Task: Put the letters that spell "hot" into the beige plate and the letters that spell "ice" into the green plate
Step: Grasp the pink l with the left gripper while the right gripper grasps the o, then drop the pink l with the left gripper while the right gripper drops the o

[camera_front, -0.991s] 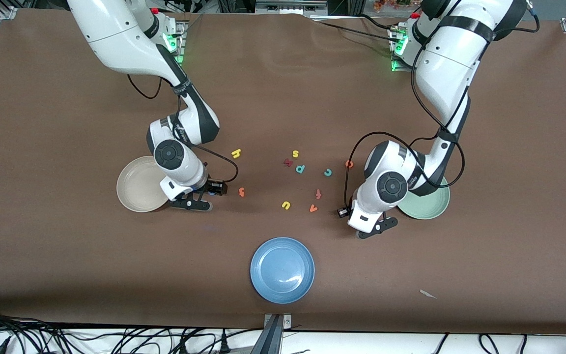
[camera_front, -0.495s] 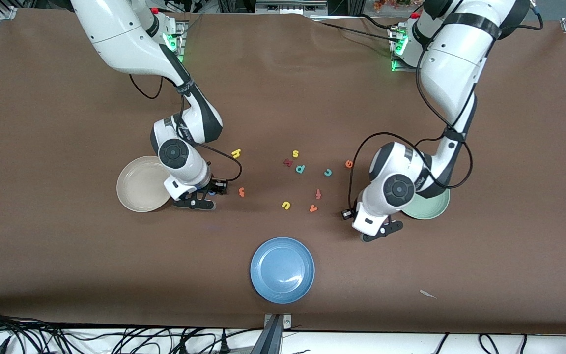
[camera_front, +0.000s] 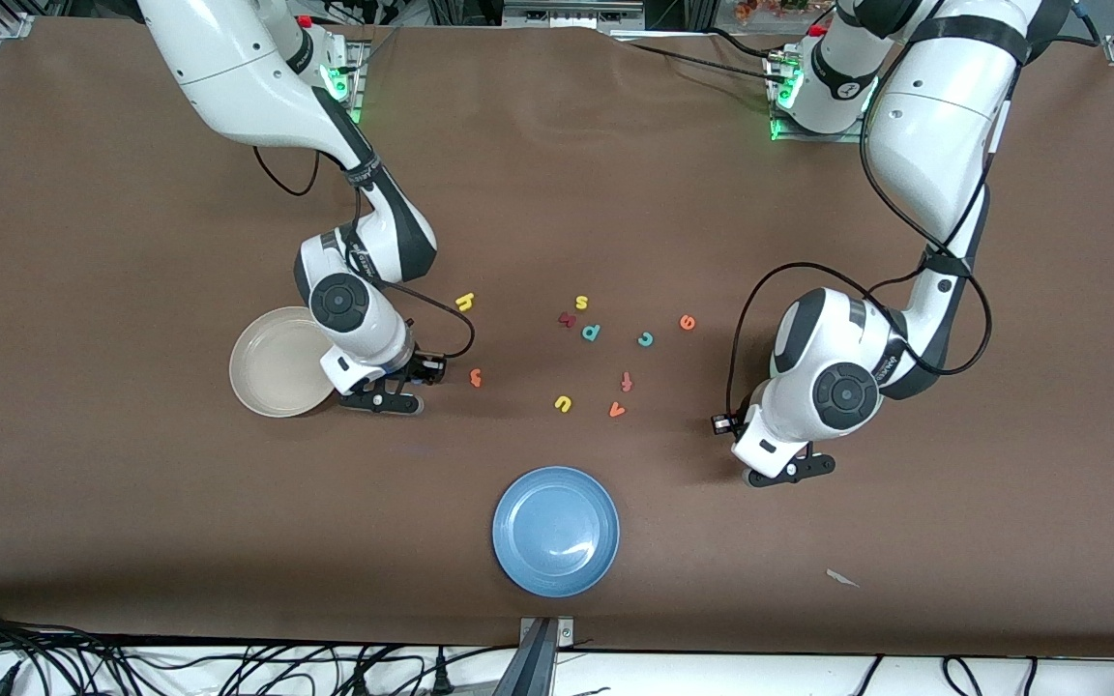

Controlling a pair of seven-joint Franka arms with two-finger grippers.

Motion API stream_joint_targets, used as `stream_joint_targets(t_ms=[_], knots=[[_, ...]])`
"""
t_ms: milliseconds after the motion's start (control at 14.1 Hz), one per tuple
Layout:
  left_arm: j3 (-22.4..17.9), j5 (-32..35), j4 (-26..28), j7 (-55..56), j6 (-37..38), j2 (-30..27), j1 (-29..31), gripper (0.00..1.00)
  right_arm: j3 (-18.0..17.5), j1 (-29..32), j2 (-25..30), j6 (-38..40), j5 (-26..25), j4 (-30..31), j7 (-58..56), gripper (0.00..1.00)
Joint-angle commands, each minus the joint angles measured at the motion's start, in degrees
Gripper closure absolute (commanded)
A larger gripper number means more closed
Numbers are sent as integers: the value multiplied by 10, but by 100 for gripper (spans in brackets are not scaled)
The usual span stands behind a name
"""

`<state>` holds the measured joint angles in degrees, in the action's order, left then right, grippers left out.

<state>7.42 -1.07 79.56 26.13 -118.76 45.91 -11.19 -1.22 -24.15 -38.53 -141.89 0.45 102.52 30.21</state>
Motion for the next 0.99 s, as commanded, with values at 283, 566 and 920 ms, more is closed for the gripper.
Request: stream_joint_targets(t_ms=[283, 566, 920], knots=[[3, 12, 62, -70, 65, -80, 11, 100, -1, -3, -19, -8, 5, -15, 4, 74], [3, 12, 132, -120, 48, -132, 30, 100, 0, -1, -9, 33, 5, -41, -9, 81], [2, 12, 264, -168, -53, -193, 50, 100, 15, 9, 36, 131, 8, -68, -62, 81]])
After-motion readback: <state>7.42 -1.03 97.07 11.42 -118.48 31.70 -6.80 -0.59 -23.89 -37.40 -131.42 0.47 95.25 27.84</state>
